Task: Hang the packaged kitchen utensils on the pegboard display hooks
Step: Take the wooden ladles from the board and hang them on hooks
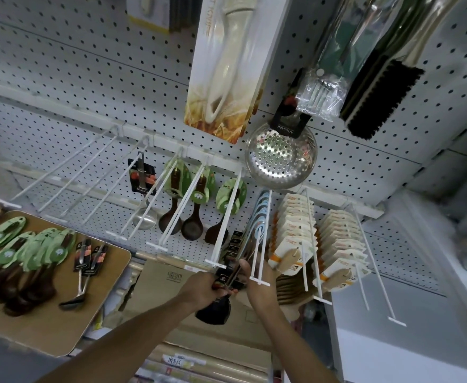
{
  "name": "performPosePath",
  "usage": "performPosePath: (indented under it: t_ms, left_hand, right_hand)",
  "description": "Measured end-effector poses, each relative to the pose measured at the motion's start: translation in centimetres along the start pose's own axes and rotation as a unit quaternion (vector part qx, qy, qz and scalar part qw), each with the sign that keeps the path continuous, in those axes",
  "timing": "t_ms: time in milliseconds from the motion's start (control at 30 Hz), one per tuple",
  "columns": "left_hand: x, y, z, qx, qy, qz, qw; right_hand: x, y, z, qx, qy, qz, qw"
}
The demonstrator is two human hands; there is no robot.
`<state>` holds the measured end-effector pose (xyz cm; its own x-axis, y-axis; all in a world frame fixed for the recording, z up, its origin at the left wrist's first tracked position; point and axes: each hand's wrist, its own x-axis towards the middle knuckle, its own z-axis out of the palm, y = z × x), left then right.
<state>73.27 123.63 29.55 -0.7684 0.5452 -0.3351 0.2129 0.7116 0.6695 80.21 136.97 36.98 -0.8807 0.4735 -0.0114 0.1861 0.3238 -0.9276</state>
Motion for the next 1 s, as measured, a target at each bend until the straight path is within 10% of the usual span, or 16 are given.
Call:
performPosePath:
  t_ms: [633, 1000]
  left_hand:
    - [-4.8, -2.2, -1.4, 0.123, 0.128, 0.017, 0.984]
    - [-14.8, -3.6, -8.2, 0.222, 0.260, 0.068, 0.937]
  right_hand:
    - [-2.6, 3.1, -0.7, -0.180, -0.040, 0.031, 0.982]
    - [-5.5, -0.1, 1.5, -0.295, -0.159, -0.232, 0.913]
